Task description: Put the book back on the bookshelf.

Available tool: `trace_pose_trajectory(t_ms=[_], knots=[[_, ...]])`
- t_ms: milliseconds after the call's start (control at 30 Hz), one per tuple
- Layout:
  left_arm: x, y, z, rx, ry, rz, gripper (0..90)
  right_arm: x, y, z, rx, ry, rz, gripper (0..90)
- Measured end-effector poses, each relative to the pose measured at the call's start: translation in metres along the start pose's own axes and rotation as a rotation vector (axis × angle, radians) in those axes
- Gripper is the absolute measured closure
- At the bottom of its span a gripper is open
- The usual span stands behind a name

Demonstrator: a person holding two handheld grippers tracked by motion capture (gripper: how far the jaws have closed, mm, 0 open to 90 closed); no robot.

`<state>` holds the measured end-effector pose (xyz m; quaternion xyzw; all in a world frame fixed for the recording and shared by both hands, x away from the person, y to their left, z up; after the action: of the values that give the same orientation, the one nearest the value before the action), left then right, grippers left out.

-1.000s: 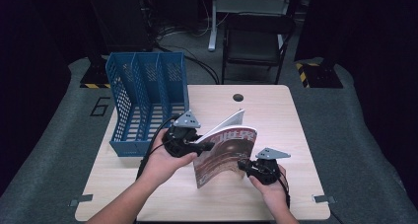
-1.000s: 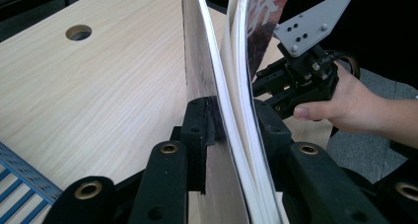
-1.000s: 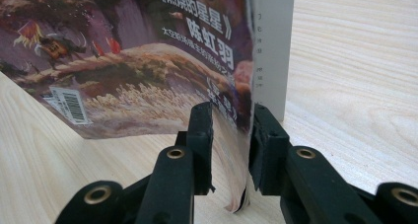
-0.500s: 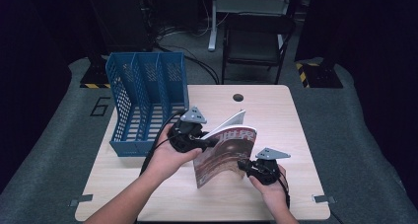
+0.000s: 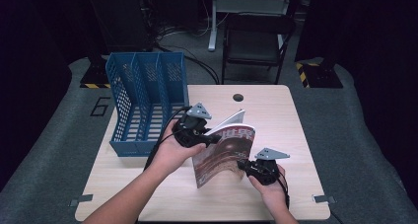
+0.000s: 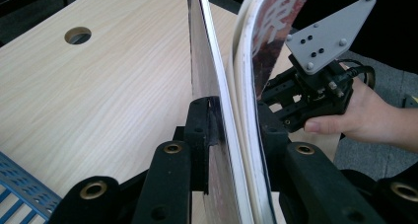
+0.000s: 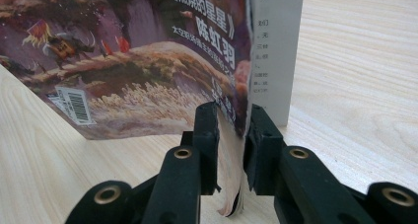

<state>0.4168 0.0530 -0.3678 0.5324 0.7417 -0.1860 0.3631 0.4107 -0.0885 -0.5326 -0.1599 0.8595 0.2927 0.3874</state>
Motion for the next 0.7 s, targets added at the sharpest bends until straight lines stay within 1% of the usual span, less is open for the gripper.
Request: trace_pose_trajectory(t_ms=[67,100,133,233,267,367,433,467,500,567,633,700], knots=[[-0.0001,0.0013,0.0013,-0.004,0.008,0.005,73.9,0.0001,0.0005,-0.0001,-0.003,-0.001,0.0,77.5],[-0.0003,0.0018,0.002,-0.012,0.01,-0.001,73.9,0.0001,0.0005,-0.0001,-0.003,-0.001,0.0,77.5],[-0.0004,0.0023,0.0024,-0.011,0.012,0.002,74.2,-0.0003,0.0009,0.0002,-0.002,-0.004,0.007,77.5],[-0.0013,0.0029,0.0033,-0.013,0.009,-0.016,74.7,-0.0007,0.0009,0.0005,-0.001,-0.006,0.01,77.5],[-0.0009,0.0042,0.0032,-0.015,0.016,-0.009,74.7,-0.0005,0.0014,0.0006,-0.008,-0.002,0.009,77.5],[-0.0012,0.0062,0.0037,-0.022,0.023,-0.014,76.1,-0.0008,0.0016,0.001,-0.01,-0.006,0.007,77.7],[-0.0014,0.0068,0.004,-0.023,0.026,-0.021,76.4,-0.0006,0.0023,0.0006,-0.007,-0.005,0.014,77.7],[-0.0017,0.0071,0.004,-0.025,0.029,-0.025,76.5,-0.0005,0.0037,0.0003,-0.021,-0.005,0.016,77.7],[-0.002,0.0075,0.004,-0.026,0.031,-0.025,76.6,-0.0008,0.0021,0.0009,-0.013,-0.005,0.003,77.7],[-0.0025,0.0086,0.0043,-0.029,0.033,-0.023,76.6,-0.0012,0.0024,0.0015,-0.011,-0.009,0.008,77.7],[-0.0029,0.0092,0.0051,-0.027,0.034,-0.023,76.7,-0.002,0.002,0.0018,-0.01,-0.012,0.002,77.7],[-0.0033,0.0093,0.0066,-0.019,0.031,-0.04,76.9,-0.0013,0.003,0.0019,-0.012,-0.008,0.016,77.7]])
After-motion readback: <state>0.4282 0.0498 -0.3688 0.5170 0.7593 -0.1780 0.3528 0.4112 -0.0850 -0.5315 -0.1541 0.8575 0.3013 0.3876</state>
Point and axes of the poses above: each handheld gripper's, and its own axes: z roughly forward along the jaws, x roughly out of its underside, y roughly to its left, the point moved 9 cm from there along z, roughly forward along the jaws, and after that the axes turned 14 degrees about z, right-handed, at the moved point
